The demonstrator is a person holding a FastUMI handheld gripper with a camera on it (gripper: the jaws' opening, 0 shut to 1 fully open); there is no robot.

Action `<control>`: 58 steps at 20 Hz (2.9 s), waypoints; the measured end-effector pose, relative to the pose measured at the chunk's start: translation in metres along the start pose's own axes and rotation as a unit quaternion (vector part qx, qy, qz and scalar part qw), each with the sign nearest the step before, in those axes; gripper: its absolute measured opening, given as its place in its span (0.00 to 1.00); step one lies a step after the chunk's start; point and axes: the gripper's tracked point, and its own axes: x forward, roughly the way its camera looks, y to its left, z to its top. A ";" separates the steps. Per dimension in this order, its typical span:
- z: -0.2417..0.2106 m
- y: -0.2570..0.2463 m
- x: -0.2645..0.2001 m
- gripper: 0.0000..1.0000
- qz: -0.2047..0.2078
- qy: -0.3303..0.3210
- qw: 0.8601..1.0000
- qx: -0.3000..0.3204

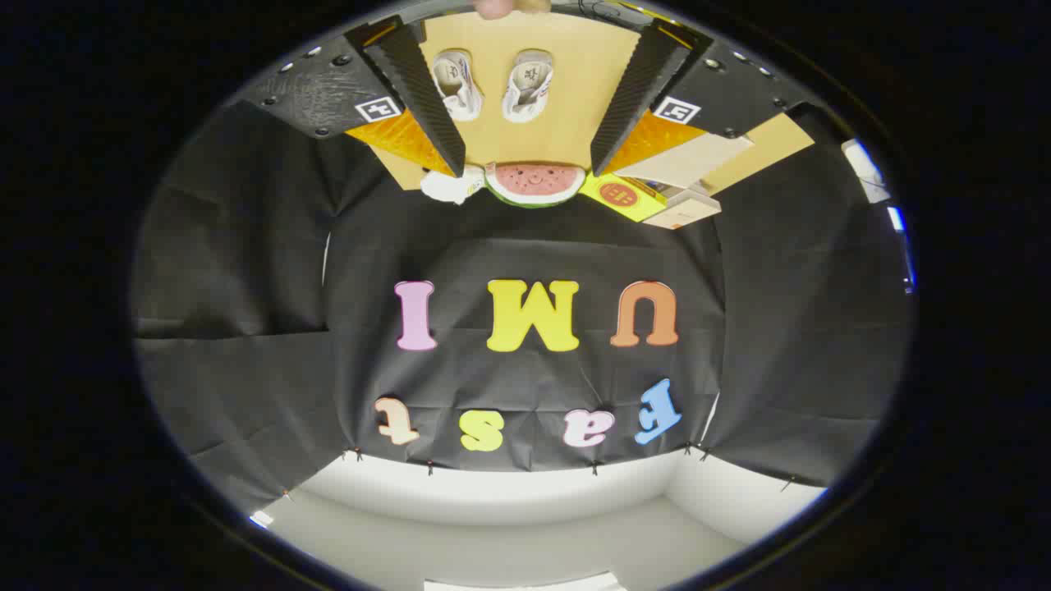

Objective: Open the storage box then place both shoes into the box .Put the left shoe in first, then the right shoe, with the right side of both shoes facing outward in a uniform manner.

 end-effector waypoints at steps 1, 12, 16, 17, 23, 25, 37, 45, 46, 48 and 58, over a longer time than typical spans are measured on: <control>0.002 0.002 0.003 0.95 0.004 -0.002 1.000 0.000; 0.004 0.025 0.028 0.95 0.047 0.001 0.999 -0.003; 0.003 0.028 0.035 0.95 0.054 0.002 0.999 0.003; 0.003 0.028 0.037 0.95 0.057 0.004 0.998 0.005; 0.003 0.035 0.054 0.95 0.068 0.006 0.998 0.009; -0.001 0.043 0.060 0.95 0.076 0.012 0.997 0.013; -0.062 0.106 0.124 0.95 0.131 0.105 0.982 0.087; -0.141 0.160 0.164 0.96 0.156 0.199 0.956 0.151; -0.151 0.162 0.170 0.96 0.155 0.212 0.951 0.161; -0.168 0.168 0.180 0.96 0.155 0.239 0.941 0.181; -0.217 0.185 0.201 0.96 0.163 0.328 0.877 0.311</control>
